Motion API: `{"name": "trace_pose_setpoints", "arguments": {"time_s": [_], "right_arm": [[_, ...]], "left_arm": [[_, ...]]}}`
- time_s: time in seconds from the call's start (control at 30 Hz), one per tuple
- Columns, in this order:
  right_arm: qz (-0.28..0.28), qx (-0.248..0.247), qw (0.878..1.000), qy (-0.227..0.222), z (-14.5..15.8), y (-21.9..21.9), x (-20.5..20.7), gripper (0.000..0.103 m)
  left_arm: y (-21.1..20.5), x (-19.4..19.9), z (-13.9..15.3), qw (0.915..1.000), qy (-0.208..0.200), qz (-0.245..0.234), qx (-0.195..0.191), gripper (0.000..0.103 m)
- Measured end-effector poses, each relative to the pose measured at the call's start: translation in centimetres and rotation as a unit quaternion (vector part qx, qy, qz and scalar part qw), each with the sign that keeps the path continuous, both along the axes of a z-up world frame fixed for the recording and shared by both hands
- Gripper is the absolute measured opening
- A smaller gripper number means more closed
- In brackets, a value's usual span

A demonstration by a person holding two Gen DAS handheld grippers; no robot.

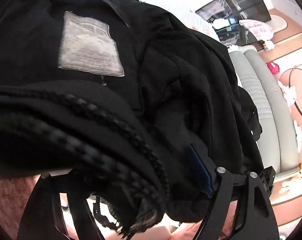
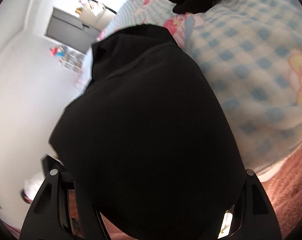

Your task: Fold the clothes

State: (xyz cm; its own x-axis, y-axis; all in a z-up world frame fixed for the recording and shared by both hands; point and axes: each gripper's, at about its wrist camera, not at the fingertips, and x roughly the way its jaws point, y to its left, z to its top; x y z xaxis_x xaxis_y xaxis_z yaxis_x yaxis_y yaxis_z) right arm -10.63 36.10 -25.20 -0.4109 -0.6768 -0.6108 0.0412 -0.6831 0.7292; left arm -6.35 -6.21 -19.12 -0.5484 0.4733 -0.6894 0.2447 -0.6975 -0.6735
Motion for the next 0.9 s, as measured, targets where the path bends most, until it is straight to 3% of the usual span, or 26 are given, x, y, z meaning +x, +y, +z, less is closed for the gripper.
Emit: {"name": "trace_pose_setpoints", "arguments": {"time_s": [0.1, 0.17, 0.27, 0.3, 0.37, 0.4, 0.43, 0.5, 0.6, 0.63, 0.7, 0.77, 0.8, 0.83, 0.9], "right_arm": [[0.005, -0.032, 0.999, 0.023, 0.9, 1.1, 0.5, 0.05], [0.022, -0.031, 0.999, 0.03, 1.3, 0.9, 0.6, 0.048], [0.045, -0.031, 0.998, 0.009, 0.4, 0.0, 0.6, 0.053], [0.053, -0.028, 0.998, -0.003, 0.0, -0.4, 0.9, 0.057], [0.068, 0.003, 0.998, -0.014, -0.5, -1.9, 0.9, 0.05], [0.062, 0.005, 0.998, 0.013, 1.5, -2.1, 1.0, 0.031], [0.056, 0.006, 0.998, 0.039, 3.5, -2.3, 1.0, 0.027], [0.043, 0.009, 0.995, 0.094, 7.7, -2.7, 1.1, 0.024], [0.02, -0.008, 0.976, 0.217, 16.7, -1.9, 0.4, 0.024], [0.006, -0.015, 0.967, 0.254, 19.3, -1.4, 0.4, 0.024], [-0.031, -0.043, 0.957, 0.285, 21.9, 0.4, 0.8, 0.024], [-0.058, -0.06, 0.961, 0.263, 21.4, 2.2, 1.2, 0.025], [-0.072, -0.063, 0.963, 0.25, 21.0, 3.0, 1.3, 0.028], [-0.084, -0.031, 0.97, 0.225, 19.3, 3.3, 1.1, 0.033], [-0.088, 0.01, 0.985, 0.149, 15.1, 3.9, 0.9, 0.035]], "left_arm": [[0.3, 0.4, -1.3, 0.9951, -0.006, -0.039, 0.091, 0.085], [2.0, 0.5, -1.8, 0.9908, -0.016, -0.075, 0.112, 0.085], [4.4, 0.5, -1.8, 0.9958, -0.023, -0.087, 0.016, 0.084], [4.8, 0.5, -1.8, 0.996, -0.024, -0.086, 0.005, 0.082], [5.1, 0.3, -0.5, 0.9959, -0.01, -0.09, 0.005, 0.033], [4.9, -0.5, 2.5, 0.9948, 0.025, -0.097, -0.017, 0.027], [4.8, -1.4, 5.5, 0.9919, 0.06, -0.105, -0.039, 0.026], [4.2, -3.1, 11.5, 0.982, 0.13, -0.113, -0.078, 0.024], [0.8, -4.8, 20.6, 0.9668, 0.237, -0.051, -0.08, 0.024], [-0.4, -4.6, 22.1, 0.9656, 0.246, -0.031, -0.078, 0.025], [-2.6, -3.9, 23.8, 0.9646, 0.257, 0.003, -0.059, 0.036], [-4.4, -2.5, 22.6, 0.9646, 0.258, 0.031, -0.046, 0.078], [-5.1, -2.0, 20.9, 0.9669, 0.247, 0.04, -0.048, 0.083], [-5.7, -1.7, 18.8, 0.9709, 0.23, 0.044, -0.05, 0.084], [-6.6, -2.5, 13.0, 0.988, 0.145, 0.025, -0.046, 0.084]]}}
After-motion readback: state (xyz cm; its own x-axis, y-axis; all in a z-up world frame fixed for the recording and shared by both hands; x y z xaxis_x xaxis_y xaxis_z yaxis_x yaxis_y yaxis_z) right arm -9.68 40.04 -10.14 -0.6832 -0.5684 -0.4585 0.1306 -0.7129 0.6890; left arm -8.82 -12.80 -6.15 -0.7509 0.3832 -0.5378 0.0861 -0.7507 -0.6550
